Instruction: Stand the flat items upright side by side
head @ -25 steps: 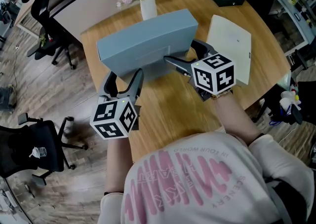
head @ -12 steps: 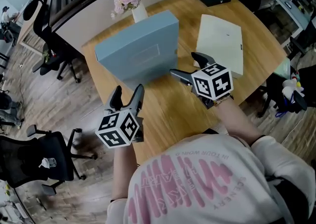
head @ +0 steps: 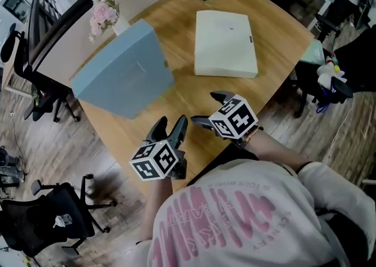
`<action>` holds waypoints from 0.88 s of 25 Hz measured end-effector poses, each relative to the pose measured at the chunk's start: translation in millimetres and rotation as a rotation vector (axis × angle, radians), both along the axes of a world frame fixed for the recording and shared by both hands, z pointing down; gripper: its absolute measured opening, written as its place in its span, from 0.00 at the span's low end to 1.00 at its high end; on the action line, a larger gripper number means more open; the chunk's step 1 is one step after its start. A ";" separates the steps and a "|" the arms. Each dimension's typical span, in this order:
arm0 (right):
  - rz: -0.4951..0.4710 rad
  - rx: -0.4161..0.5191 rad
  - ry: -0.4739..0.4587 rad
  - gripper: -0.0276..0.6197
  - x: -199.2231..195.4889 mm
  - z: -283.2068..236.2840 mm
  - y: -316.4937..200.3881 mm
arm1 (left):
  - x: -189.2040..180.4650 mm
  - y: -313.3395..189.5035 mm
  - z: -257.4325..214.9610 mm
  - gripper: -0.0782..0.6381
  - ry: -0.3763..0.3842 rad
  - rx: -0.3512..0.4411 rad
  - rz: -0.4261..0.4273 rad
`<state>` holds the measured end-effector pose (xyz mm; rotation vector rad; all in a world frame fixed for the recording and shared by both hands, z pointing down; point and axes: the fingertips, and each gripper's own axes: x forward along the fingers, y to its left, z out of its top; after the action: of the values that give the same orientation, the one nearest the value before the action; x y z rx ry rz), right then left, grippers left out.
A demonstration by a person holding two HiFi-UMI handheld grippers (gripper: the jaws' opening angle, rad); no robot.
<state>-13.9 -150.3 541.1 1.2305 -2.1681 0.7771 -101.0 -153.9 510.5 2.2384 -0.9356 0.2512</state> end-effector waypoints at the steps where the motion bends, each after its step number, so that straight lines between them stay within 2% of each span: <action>1: 0.013 0.006 -0.006 0.74 7.0 -3.1 1.7 | 9.3 0.0 -2.8 0.53 -0.001 0.005 0.016; 7: 0.131 0.074 -0.073 0.72 67.6 -31.0 -14.3 | 60.7 -9.5 -24.5 0.53 -0.014 0.051 0.060; 10: 0.136 0.091 -0.097 0.72 98.8 -39.3 -25.4 | 84.6 -20.1 -33.5 0.53 -0.032 0.085 0.036; 16: 0.165 0.108 -0.108 0.72 187.5 -49.2 -45.5 | 148.7 -41.3 -38.0 0.53 -0.073 0.086 0.014; 22: 0.182 0.076 -0.154 0.72 269.2 -42.2 -57.9 | 217.2 -62.1 -49.0 0.56 -0.058 0.113 0.004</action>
<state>255.3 -208.3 498.8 1.4660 -2.2483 0.8970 116.1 -215.9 461.5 2.3470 -0.9982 0.2722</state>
